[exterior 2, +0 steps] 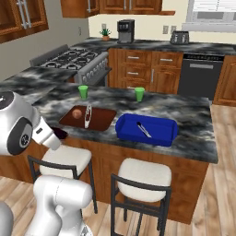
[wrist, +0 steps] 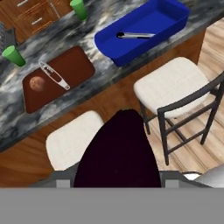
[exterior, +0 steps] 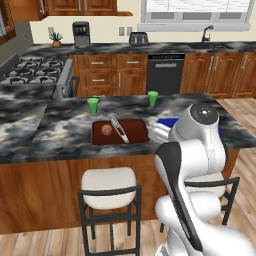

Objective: Gather the onion and eggplant from the fridge and place them on a tray on the dining counter. Then gather the fish and chicken drumstick from the fridge and place them on the other tray.

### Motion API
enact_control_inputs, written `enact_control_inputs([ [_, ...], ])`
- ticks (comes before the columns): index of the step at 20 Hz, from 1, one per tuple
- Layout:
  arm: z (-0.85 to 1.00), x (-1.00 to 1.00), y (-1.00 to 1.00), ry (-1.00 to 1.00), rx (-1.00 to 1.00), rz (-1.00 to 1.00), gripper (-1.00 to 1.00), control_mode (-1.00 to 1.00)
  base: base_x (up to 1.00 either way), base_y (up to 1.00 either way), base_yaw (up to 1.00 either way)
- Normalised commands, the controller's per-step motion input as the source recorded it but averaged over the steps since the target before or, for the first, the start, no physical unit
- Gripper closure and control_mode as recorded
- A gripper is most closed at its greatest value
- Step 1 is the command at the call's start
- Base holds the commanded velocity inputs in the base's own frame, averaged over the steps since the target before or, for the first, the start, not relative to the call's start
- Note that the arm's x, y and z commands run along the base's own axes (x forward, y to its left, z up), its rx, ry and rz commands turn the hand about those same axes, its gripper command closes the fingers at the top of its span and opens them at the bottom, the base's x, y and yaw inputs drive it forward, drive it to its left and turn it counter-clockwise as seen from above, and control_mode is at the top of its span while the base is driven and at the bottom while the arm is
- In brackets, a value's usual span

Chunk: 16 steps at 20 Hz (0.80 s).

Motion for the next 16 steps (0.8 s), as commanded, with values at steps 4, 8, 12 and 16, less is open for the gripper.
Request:
enact_control_inputs([
  [4, 0.0, 0.58, -0.06, 0.0, 0.0, 0.12, 1.0, -1.0, 0.0, 0.0, 0.0],
  [8, 0.0, 0.66, -0.09, 0.0, 0.0, 0.14, 1.0, -1.0, 0.0, 0.0, 0.0],
  [12, 0.0, 0.75, -0.04, 0.0, 0.0, 0.12, 1.0, -1.0, 0.0, 0.0, 0.0],
  [16, -0.04, 0.8, 0.0, 0.0, 0.0, 0.1, 1.0, -1.0, 0.0, 0.0, 0.0],
])
